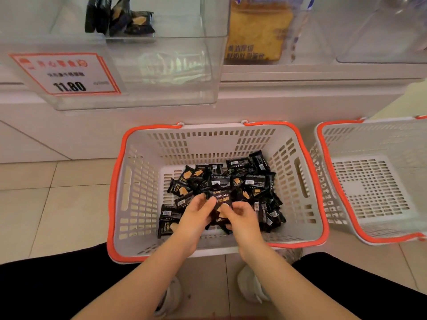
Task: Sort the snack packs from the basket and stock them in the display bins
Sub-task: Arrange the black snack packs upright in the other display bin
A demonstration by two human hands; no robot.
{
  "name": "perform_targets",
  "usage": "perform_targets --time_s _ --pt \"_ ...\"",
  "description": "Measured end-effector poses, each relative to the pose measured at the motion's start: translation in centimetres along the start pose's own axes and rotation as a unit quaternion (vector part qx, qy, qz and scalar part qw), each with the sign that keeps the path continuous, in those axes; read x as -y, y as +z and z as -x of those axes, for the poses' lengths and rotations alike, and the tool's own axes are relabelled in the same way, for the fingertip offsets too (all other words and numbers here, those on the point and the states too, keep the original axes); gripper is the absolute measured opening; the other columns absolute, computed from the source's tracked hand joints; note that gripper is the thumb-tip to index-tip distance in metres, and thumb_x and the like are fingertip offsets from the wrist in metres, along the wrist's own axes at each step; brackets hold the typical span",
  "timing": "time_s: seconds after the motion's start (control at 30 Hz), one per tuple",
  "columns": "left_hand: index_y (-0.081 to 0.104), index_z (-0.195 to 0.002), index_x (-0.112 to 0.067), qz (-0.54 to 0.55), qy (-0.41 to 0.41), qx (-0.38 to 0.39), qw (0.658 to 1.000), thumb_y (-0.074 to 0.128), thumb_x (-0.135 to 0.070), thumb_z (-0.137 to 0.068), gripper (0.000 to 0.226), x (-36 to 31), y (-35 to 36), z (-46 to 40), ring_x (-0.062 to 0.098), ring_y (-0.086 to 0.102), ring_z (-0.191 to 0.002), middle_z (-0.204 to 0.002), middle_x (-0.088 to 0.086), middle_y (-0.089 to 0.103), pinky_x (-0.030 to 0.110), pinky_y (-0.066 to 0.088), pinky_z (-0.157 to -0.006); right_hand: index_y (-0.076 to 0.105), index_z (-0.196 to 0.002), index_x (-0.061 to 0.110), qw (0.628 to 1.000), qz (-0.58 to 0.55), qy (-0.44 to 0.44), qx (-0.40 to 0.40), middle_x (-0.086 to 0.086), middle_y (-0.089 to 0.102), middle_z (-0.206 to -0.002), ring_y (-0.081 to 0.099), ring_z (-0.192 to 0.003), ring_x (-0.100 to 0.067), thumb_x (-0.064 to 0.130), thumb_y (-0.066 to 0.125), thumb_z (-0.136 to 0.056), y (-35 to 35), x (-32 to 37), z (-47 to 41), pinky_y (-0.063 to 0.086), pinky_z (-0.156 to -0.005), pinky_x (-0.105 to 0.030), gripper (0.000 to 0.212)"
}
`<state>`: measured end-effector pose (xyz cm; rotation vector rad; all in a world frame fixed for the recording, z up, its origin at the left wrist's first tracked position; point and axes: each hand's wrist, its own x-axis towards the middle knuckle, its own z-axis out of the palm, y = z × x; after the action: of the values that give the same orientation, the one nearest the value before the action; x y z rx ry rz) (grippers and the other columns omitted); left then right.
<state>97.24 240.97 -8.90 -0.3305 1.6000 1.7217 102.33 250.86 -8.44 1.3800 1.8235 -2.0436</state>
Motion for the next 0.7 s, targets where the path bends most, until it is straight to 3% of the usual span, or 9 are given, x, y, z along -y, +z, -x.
perform_targets --time_s 0.07,0.17,0.3,0.37,0.43,0.53,0.63,0.7 --pt "0.05 -0.124 -0.011 -0.057 0.013 0.001 0.998 0.056 -0.017 -0.092 0.033 0.4 -0.2 -0.4 0.009 0.063 -0.092 -0.106 0.002 0.066 0.019 0.049 -0.079 0.055 -0.085 0.02 0.994 0.09 -0.044 0.03 0.004 0.06 -0.085 0.057 -0.079 -0.011 0.019 0.061 -0.088 0.3 -0.3 -0.4 0.046 -0.07 -0.019 0.007" --pt "0.056 -0.115 -0.009 -0.143 0.038 -0.008 0.989 0.057 -0.016 -0.09 0.026 0.8 -0.9 -1.1 0.01 0.065 -0.085 -0.094 -0.002 0.068 0.019 0.05 -0.074 0.06 -0.087 0.02 0.961 0.236 -0.109 0.096 0.011 0.06 -0.083 0.055 -0.078 -0.006 0.021 0.051 -0.094 -0.7 -0.8 -1.9 0.037 -0.061 -0.008 0.011" --pt "0.05 -0.125 -0.017 -0.298 0.018 -0.036 0.954 0.058 -0.032 -0.09 0.039 1.6 -2.1 -2.6 0.011 0.054 -0.11 -0.119 -0.011 0.056 0.028 0.041 -0.093 0.063 -0.1 0.012 0.922 0.37 -0.096 0.06 -0.002 0.063 -0.101 0.056 -0.088 -0.015 0.022 0.05 -0.094 -3.9 -1.4 -5.6 0.037 -0.072 -0.022 0.017" --pt "0.044 -0.131 -0.012 -0.33 -0.02 -0.05 0.942 0.054 -0.036 -0.091 0.047 2.1 -2.4 -3.4 0.019 0.05 -0.118 -0.125 -0.003 0.055 0.034 0.038 -0.1 0.058 -0.111 0.008 0.898 0.436 -0.065 0.017 -0.011 0.055 -0.116 0.057 -0.098 -0.024 0.022 0.052 -0.093 -5.6 -1.8 -7.7 0.043 -0.083 -0.028 0.024" --pt "0.041 -0.134 -0.01 -0.34 -0.062 -0.063 0.936 0.051 -0.037 -0.093 0.051 2.5 -2.6 -4.1 0.025 0.051 -0.118 -0.128 0.007 0.056 0.037 0.039 -0.101 0.053 -0.118 0.004 0.874 0.485 -0.029 -0.007 -0.016 0.047 -0.124 0.055 -0.106 -0.032 0.022 0.051 -0.093 -6.9 -2.0 -9.5 0.046 -0.09 -0.037 0.031" --pt "0.039 -0.137 -0.011 -0.352 -0.105 -0.065 0.928 0.048 -0.04 -0.094 0.052 3.0 -3.1 -4.7 0.026 0.048 -0.121 -0.133 0.007 0.052 0.035 0.036 -0.102 0.046 -0.122 0.0 0.848 0.529 0.021 -0.031 -0.021 0.045 -0.127 0.05 -0.113 -0.036 0.022 0.05 -0.093 -7.6 -2.3 -11.6 0.045 -0.092 -0.041 0.036" --pt "0.047 -0.13 -0.014 -0.309 -0.132 -0.068 0.939 0.046 -0.037 -0.095 0.042 3.3 -3.8 -5.3 0.022 0.052 -0.114 -0.129 0.005 0.056 0.031 0.038 -0.096 0.041 -0.125 -0.001 0.841 0.538 0.05 -0.029 -0.022 0.044 -0.129 0.048 -0.117 -0.038 0.022 0.053 -0.092 -7.0 -3.0 -12.7 0.042 -0.092 -0.041 0.042" --pt "0.044 -0.134 -0.013 -0.268 -0.152 -0.077 0.948 0.044 -0.036 -0.096 0.044 3.2 -4.1 -5.5 0.022 0.049 -0.119 -0.134 0.004 0.052 0.031 0.036 -0.099 0.038 -0.126 -0.001 0.843 0.534 0.063 -0.02 -0.022 0.042 -0.131 0.048 -0.117 -0.038 0.023 0.058 -0.09 -6.4 -3.7 -13.0 0.042 -0.093 -0.042 0.048"
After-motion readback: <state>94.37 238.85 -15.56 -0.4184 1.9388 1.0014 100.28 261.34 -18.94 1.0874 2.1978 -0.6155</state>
